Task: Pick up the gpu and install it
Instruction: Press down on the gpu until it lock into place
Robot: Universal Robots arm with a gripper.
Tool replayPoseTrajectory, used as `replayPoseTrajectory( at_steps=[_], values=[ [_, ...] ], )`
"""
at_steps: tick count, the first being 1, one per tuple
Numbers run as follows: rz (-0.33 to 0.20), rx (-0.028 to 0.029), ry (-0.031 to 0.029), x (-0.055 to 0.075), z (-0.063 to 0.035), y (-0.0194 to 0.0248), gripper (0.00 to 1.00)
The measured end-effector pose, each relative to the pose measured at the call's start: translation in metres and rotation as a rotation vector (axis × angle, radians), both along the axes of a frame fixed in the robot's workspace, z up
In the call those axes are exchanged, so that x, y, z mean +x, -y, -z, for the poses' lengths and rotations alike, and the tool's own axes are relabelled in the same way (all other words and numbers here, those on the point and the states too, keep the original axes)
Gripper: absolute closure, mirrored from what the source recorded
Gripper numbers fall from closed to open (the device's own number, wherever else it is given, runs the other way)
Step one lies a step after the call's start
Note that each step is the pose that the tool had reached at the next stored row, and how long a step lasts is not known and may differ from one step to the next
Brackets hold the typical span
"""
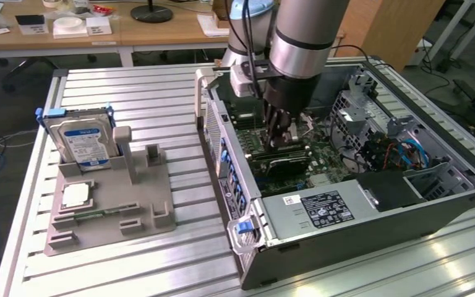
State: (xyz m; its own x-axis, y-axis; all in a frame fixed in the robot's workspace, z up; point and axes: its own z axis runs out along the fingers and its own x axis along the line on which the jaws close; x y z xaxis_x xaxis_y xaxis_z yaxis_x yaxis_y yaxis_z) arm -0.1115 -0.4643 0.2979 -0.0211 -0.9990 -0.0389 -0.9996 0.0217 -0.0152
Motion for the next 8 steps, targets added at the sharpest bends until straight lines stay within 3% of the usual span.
replayPoseTrajectory(
  at_steps=[8],
  values=[
    [0.0, -0.0013, -0.0001, -0.018, 0.0, 0.0, 0.89]
  ],
)
